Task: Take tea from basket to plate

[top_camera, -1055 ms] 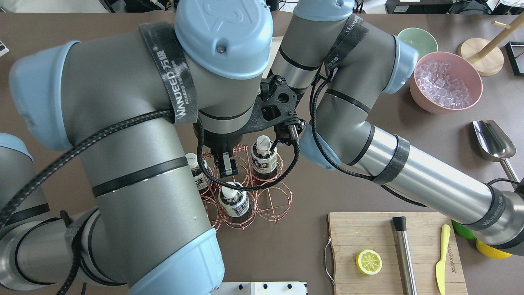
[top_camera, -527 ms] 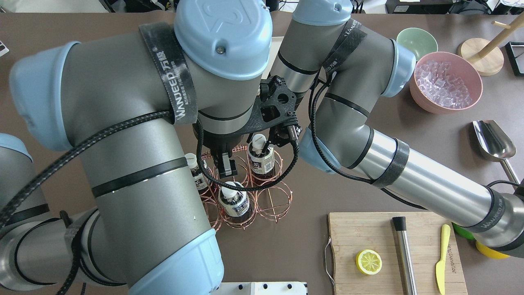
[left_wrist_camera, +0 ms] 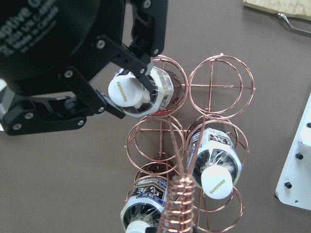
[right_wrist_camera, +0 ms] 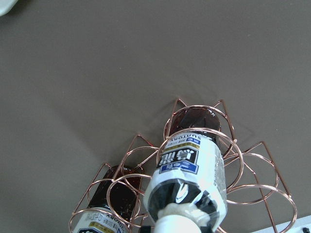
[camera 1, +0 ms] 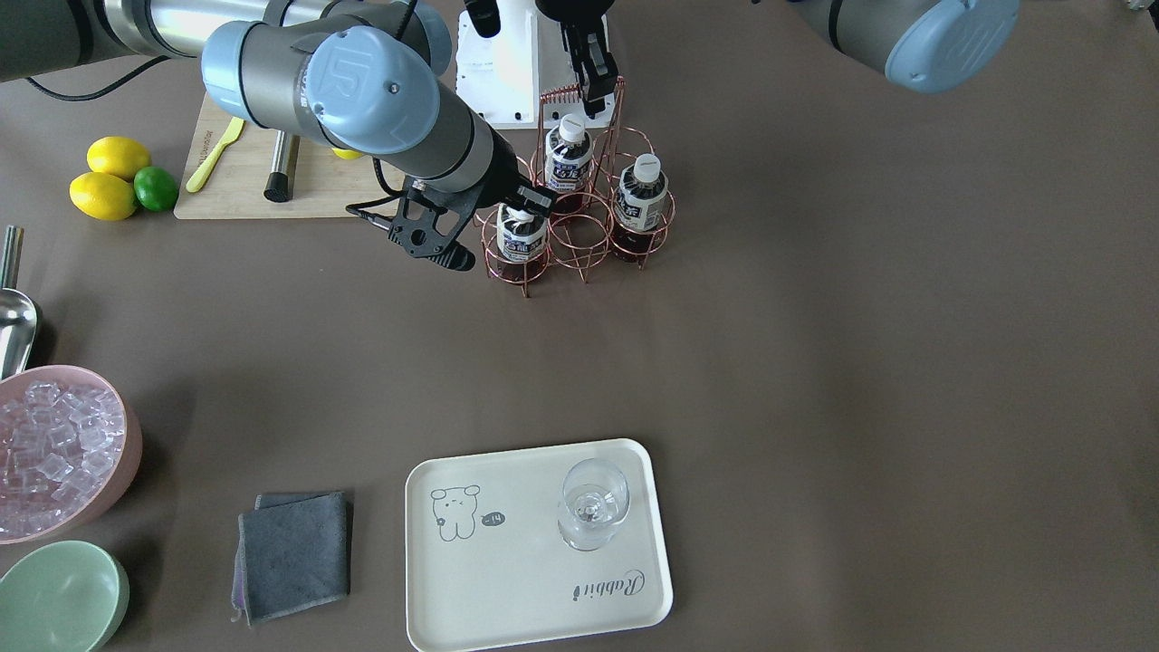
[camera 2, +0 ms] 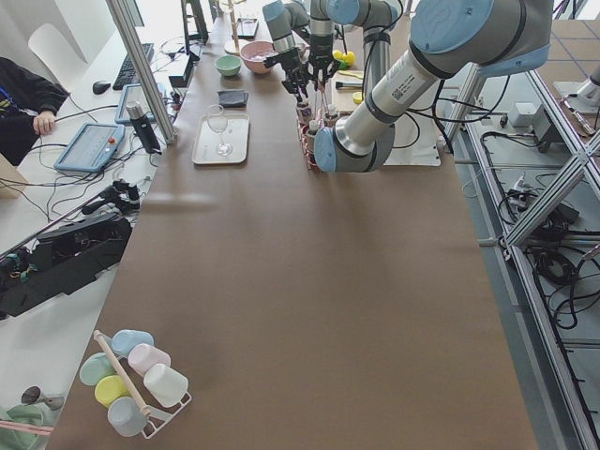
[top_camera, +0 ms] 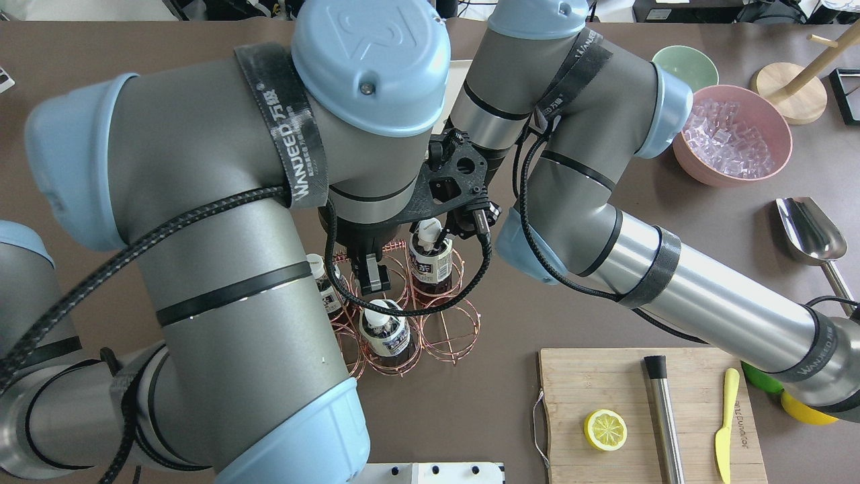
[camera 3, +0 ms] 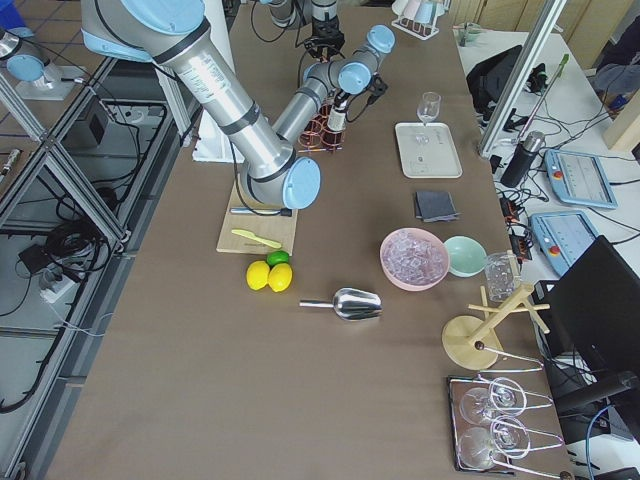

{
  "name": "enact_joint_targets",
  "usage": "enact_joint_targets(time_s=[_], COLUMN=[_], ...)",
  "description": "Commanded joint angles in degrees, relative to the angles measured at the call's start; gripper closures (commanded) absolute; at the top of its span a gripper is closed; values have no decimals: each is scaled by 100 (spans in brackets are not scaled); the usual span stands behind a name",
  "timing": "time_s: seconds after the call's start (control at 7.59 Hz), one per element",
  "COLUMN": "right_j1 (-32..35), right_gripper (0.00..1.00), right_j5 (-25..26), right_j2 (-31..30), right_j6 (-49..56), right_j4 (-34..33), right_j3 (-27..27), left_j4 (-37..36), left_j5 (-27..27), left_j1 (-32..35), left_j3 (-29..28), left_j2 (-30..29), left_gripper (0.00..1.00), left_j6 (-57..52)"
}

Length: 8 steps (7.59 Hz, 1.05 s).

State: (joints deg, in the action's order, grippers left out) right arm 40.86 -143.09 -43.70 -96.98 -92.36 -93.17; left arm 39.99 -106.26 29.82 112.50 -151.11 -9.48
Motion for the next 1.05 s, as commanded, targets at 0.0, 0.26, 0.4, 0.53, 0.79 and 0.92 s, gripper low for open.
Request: enact_joint_targets(time_s=[0.0,0.26,0.4,0.53,0.79,0.92], right_j1=[97,333,596,912,1326,1476], right_gripper=[100,100,100,100,100,100], right_j5=[-8,-270,-542,-753,-922,-966], right_j2=[-312,-262,-183,-52,90,360], right_j6=[-5,4,4,-5,4,39], right_j4=[-158,-633,-669,-712,-722,-722], right_j3=[-646,-956,-957,-957,-835,-477], left_j4=[0,0,-9,-9,-52,-61], left_j5=[0,0,0,0,-9,-9], left_j1=[-3,6,15,23,59,59], left_j3=[0,0,0,9,18,26], left_j2=[29,20,20,20,11,2], left_gripper=[100,100,100,100,100,100], left_j6=[-1,-1,-1,-1,-115,-116])
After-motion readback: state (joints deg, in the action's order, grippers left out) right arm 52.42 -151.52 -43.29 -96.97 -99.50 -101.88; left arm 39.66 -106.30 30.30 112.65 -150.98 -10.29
